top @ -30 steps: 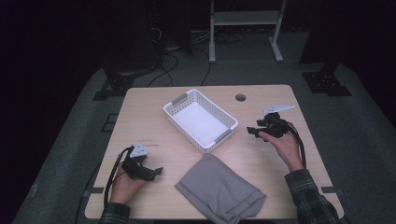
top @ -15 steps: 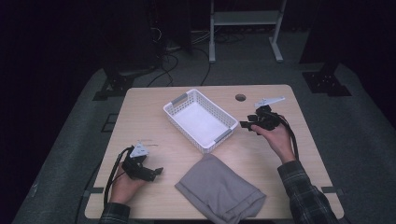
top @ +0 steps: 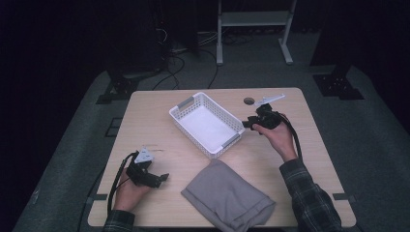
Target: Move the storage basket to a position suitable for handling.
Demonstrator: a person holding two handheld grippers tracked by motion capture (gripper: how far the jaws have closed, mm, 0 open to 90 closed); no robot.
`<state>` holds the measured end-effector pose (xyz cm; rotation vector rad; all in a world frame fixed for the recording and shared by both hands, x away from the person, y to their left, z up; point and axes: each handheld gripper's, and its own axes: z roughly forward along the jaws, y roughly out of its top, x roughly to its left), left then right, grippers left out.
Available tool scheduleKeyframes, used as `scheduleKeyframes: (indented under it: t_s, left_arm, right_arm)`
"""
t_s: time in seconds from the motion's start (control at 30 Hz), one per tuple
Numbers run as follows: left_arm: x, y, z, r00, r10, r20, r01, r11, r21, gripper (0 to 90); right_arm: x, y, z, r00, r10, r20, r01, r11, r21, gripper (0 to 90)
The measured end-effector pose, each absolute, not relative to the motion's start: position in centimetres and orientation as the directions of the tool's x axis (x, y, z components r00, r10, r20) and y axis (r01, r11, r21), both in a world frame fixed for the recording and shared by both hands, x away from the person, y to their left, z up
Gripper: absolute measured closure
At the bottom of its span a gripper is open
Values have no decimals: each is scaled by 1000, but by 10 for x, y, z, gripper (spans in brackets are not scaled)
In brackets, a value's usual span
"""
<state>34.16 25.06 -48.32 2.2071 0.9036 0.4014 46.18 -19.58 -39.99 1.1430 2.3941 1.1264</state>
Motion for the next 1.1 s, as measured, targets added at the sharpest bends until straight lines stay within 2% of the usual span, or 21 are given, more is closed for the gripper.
scheduleKeyframes:
  t_s: [0.23,0.67,0.97,1.1]
  left_arm:
    - [342,251,-483,708,706,18,486,-506,712,0]
    - [342,251,-483,709,705,17,486,-506,713,0]
    - [342,251,-483,709,705,17,486,-506,713,0]
    - [342,251,-483,709,705,18,486,-506,712,0]
  right_arm:
    - [470,-189,-403,-663,744,87,547,402,734,658]
    - [487,-170,-416,-668,738,100,566,416,712,697]
    - [492,-164,-418,-655,751,85,581,429,692,833]
    - [493,-165,-418,-653,752,92,585,423,692,838]
